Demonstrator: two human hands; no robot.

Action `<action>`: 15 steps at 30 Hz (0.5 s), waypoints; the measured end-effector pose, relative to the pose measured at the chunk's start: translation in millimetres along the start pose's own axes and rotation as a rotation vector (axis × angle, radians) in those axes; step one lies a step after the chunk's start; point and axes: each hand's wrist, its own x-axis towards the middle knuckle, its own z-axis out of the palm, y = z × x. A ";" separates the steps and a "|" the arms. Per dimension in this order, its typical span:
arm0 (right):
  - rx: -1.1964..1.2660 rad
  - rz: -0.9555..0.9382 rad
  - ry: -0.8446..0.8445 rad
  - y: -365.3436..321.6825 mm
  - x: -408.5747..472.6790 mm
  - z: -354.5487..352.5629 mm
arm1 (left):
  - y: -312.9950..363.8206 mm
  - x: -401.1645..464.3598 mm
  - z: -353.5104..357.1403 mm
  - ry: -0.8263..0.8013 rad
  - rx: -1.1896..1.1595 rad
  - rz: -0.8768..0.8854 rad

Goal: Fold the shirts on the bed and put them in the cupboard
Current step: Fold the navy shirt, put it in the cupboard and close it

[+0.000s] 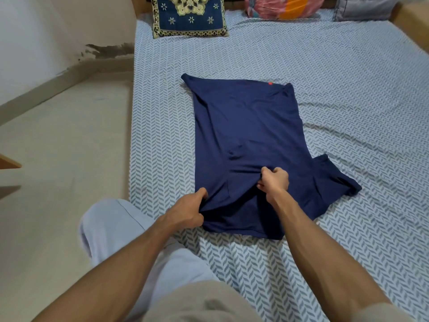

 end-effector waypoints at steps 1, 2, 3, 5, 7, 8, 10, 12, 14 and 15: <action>-0.079 0.006 0.002 4.3 0.7 -2.6 | -0.5 0.1 0.3 -0.025 0.032 -0.004; -0.147 0.000 -0.003 6.1 2.0 -4.4 | -0.2 1.0 1.3 -0.034 0.063 -0.009; -0.223 -0.019 -0.007 5.2 3.6 -5.0 | 1.1 1.4 1.9 -0.019 0.099 -0.013; -0.423 -0.100 0.020 -3.1 7.6 -5.2 | 6.7 5.8 3.6 0.106 0.229 0.019; -0.607 -0.214 0.051 -15.0 12.5 -2.8 | 16.2 13.7 3.9 0.249 0.389 0.118; -0.675 -0.287 0.053 -21.2 16.9 -0.1 | 22.2 20.3 4.4 0.292 0.419 0.174; -0.797 -0.411 0.027 -32.8 23.5 6.1 | 37.4 31.1 6.0 0.271 0.385 0.249; -0.863 -0.448 -0.051 -43.1 32.0 16.8 | 50.7 43.4 9.3 0.151 0.305 0.218; -0.916 -0.411 -0.149 -50.8 36.8 28.9 | 57.9 52.1 14.6 0.040 0.281 0.154; -0.959 -0.396 -0.185 -53.1 37.5 33.2 | 58.6 54.4 18.2 0.027 0.284 0.149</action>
